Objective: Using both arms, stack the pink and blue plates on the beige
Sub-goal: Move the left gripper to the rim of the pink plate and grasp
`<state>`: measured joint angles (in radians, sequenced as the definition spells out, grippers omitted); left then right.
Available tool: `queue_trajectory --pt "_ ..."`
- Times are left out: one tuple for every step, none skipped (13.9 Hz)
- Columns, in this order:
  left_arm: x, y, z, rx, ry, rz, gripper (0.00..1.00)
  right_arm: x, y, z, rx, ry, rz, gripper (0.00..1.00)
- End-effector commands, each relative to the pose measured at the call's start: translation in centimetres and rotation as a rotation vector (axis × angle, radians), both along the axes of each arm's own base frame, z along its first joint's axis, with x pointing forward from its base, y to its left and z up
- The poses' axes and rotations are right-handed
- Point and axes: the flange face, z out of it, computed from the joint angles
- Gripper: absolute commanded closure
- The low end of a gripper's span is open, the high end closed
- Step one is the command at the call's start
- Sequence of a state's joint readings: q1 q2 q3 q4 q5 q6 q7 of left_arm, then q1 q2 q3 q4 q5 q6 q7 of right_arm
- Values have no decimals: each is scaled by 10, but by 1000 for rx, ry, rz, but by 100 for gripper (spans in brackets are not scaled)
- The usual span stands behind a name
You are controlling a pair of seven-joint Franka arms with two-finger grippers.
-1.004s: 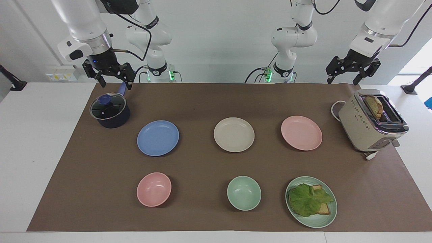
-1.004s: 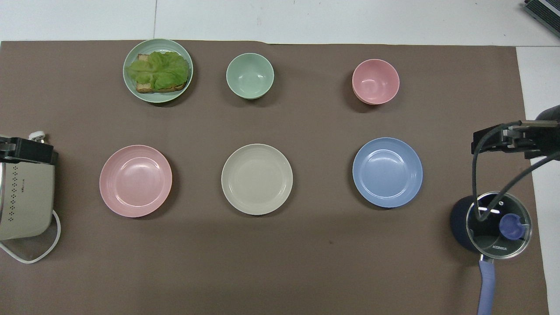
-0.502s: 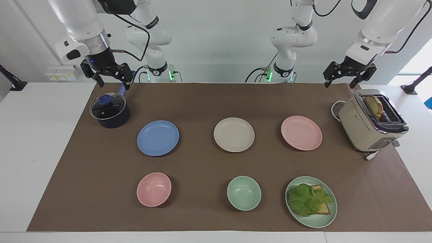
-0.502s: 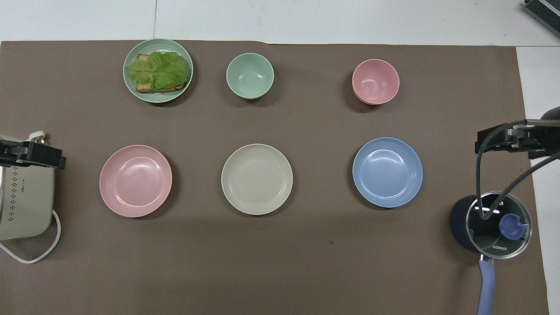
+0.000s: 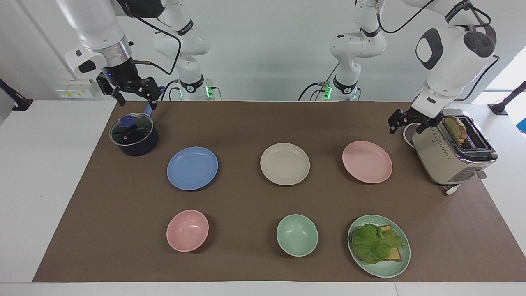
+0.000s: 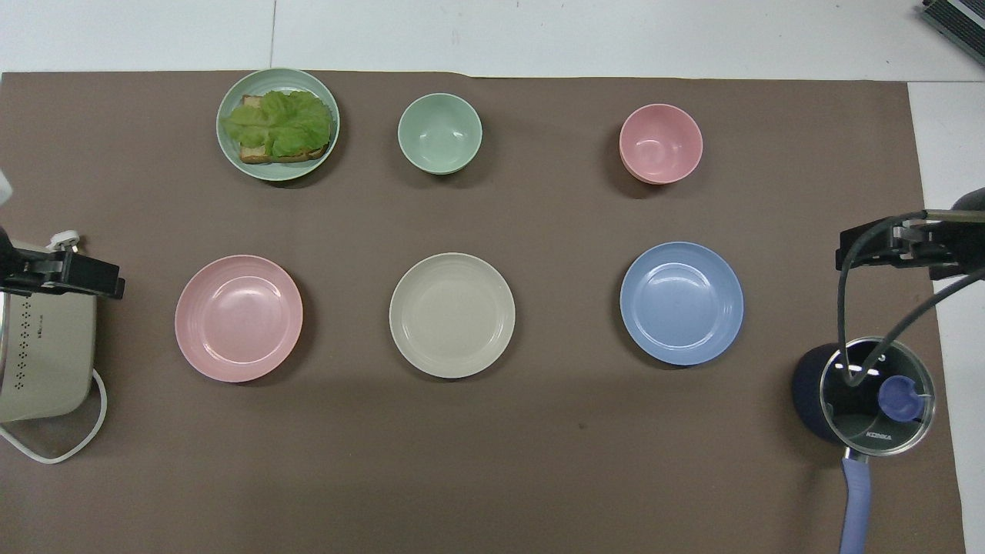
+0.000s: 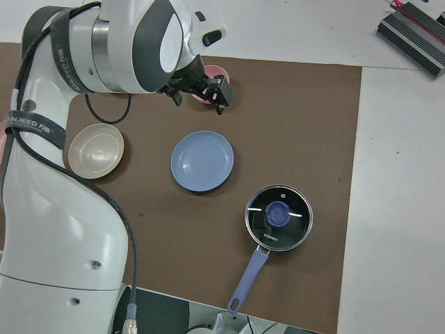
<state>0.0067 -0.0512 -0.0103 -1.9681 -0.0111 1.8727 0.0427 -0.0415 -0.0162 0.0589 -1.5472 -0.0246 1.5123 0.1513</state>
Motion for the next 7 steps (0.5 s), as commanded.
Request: queue_trajectory --pt "0 17 -67 4 5 38 0 -5 -2 1 4 4 -4 0" --pt "3 20 -87 3 13 40 0 -5 -2 1 4 6 -4 0" --pt "3 25 -102 3 17 47 0 -5 -3 -1 4 7 -6 0" --pt "2 32 -118 2 19 58 0 -6 -3 0 3 6 -6 0" --pt "0 34 -130 3 7 66 0 -6 -3 0 3 6 -6 0" --pt "-3 35 -143 3 -1 72 0 -6 -3 0 3 6 -6 0" --pt "-4 35 -156 3 2 72 0 -6 -3 0 3 7 -6 0"
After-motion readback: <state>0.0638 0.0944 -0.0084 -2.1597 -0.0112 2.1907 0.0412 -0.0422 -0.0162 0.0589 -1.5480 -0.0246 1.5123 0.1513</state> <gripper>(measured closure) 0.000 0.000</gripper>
